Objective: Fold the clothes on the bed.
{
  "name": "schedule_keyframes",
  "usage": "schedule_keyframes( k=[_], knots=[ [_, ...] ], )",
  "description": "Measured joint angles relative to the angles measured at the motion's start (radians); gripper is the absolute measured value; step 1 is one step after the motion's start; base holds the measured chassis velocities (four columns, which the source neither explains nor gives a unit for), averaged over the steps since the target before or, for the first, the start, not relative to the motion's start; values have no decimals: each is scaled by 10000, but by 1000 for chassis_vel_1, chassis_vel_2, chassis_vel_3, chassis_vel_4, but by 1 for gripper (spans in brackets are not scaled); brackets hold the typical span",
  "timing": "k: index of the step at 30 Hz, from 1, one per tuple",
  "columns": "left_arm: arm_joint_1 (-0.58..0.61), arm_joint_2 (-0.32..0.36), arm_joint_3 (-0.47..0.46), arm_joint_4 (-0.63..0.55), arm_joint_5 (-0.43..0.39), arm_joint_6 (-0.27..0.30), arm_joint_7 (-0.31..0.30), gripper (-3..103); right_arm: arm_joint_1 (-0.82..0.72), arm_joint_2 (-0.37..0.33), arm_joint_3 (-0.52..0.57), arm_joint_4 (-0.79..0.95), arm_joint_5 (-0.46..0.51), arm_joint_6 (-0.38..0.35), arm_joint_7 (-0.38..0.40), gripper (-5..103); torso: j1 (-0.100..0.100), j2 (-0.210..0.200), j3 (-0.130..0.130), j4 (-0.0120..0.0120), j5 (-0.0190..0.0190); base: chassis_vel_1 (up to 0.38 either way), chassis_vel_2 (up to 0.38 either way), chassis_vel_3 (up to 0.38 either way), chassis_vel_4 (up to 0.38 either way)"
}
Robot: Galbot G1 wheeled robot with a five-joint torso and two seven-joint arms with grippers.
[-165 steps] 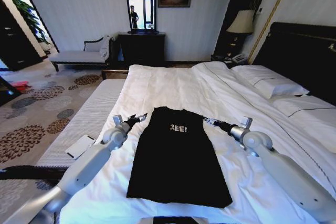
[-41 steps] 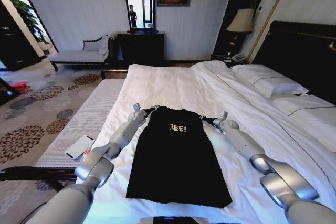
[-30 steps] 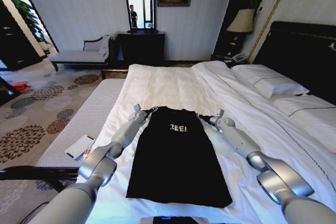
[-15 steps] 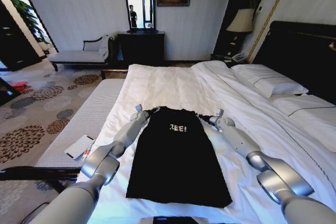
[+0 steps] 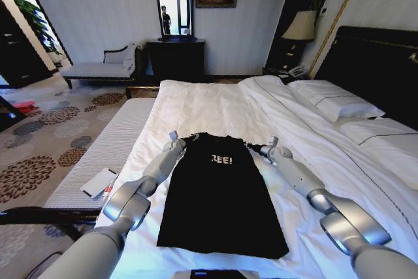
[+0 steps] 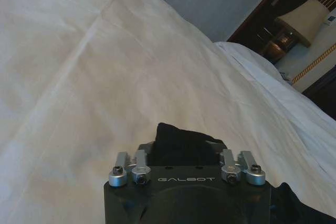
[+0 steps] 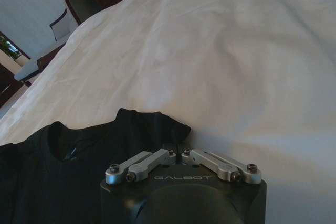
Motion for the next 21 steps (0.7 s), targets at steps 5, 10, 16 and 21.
schedule_keyframes(
  k=[5,10,16,21],
  knots=[
    [18,-19,-70,90,48,-21,1,38,-15,2,0,0,0,0,1,0,1,-1,0,-1,0,0,0,0,0],
    [26,-29,-112,141,59,-35,1,22,-55,11,0,0,-4,3,1,0,0,-1,0,-1,0,0,0,0,0],
    [6,-34,-130,192,61,-43,3,4,-78,9,7,0,-6,10,1,0,0,-1,0,-1,-1,0,0,0,0],
    [1,-32,-138,210,61,-57,14,2,-79,-1,12,0,-5,14,0,0,0,-1,0,-1,0,0,0,0,0]
  ],
)
